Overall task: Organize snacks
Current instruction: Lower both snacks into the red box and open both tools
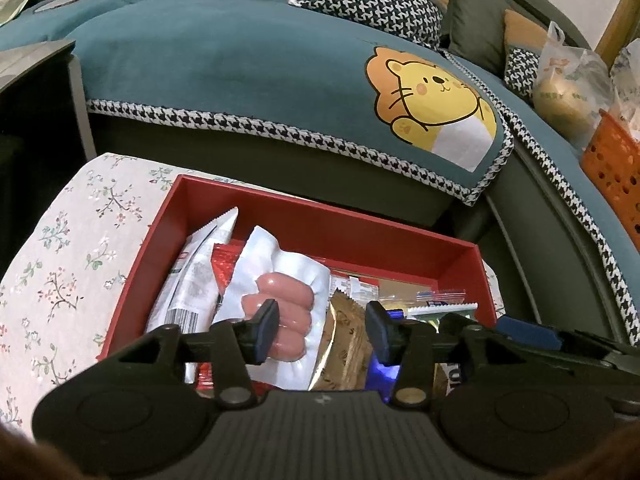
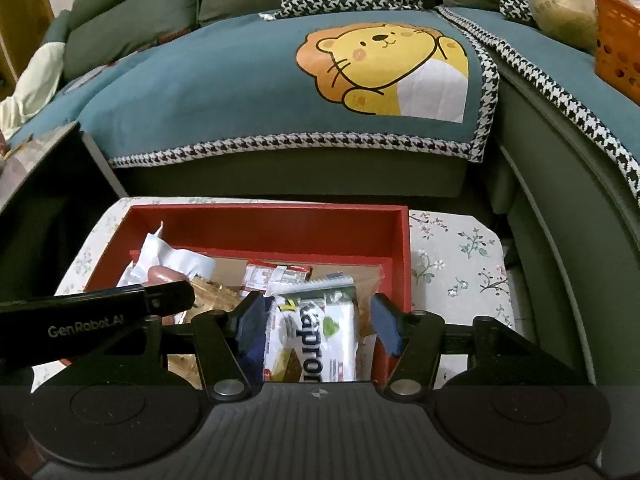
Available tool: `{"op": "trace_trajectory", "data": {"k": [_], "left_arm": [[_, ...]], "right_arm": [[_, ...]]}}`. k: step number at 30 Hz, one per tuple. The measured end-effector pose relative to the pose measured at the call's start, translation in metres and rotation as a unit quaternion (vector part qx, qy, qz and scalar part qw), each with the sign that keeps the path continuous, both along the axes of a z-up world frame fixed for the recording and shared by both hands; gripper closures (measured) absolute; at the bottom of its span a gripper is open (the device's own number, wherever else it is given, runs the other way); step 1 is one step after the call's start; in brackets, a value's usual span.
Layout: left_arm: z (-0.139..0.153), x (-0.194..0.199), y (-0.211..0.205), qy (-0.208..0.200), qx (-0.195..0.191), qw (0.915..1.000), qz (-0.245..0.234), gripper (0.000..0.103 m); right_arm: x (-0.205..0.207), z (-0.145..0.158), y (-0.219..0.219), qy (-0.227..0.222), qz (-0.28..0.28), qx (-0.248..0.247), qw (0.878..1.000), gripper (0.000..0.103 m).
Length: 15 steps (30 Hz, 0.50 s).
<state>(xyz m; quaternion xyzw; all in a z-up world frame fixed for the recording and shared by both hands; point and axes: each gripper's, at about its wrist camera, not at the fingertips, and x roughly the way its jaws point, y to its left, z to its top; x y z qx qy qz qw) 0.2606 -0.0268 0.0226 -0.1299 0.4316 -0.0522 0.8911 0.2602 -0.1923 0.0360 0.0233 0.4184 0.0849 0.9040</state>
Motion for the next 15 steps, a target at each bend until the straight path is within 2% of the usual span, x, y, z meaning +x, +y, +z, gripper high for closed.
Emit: {"op": "trace_trajectory", "data": {"k": [15], "left_arm": [[0.014,-0.033,0.009,-0.015,0.009,0.9998,-0.002,0.006]], "right_arm": [[-0.028,0.014,-0.001,-0.006,-0.007,-0.023,1.000,0.030]]}}
